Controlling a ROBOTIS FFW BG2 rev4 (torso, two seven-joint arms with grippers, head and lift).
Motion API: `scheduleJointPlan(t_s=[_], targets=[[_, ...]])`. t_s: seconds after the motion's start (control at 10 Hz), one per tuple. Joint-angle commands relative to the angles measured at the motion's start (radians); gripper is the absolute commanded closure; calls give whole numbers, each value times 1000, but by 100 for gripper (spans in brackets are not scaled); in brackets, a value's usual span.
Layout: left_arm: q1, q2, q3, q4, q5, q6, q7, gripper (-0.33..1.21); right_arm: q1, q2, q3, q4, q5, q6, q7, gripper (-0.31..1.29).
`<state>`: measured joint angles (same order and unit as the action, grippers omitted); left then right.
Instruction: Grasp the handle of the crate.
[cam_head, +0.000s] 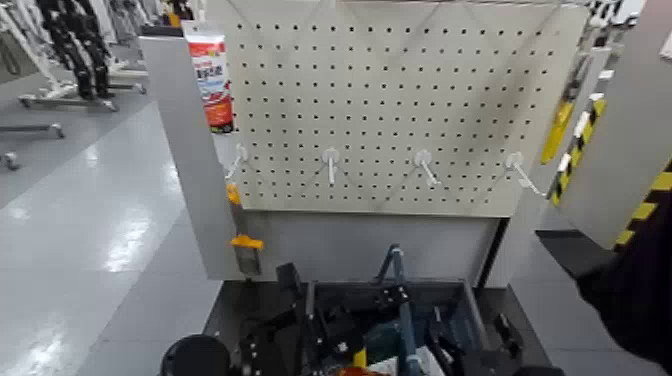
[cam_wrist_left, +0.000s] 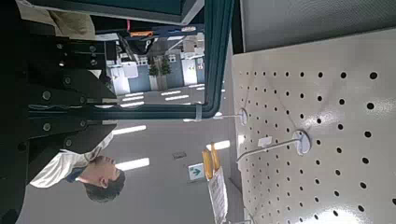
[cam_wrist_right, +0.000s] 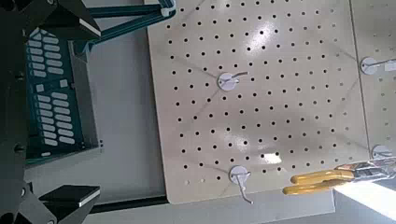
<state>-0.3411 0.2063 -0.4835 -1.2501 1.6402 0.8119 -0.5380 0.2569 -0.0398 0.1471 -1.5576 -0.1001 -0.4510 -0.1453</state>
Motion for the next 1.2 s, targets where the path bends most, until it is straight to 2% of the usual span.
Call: scheduleJointPlan(t_s=[0.1, 0.7, 1.2], targets=[[50, 8, 25, -71, 10, 4, 32, 119, 2, 0, -1, -2, 0, -2, -3, 13], [182, 25, 111, -241, 44, 10, 145, 119, 8, 3, -9, -9, 13, 2, -8, 13], [217, 30, 134, -284, 70, 15, 181, 119, 10, 0, -8, -21, 31, 17, -16, 13]])
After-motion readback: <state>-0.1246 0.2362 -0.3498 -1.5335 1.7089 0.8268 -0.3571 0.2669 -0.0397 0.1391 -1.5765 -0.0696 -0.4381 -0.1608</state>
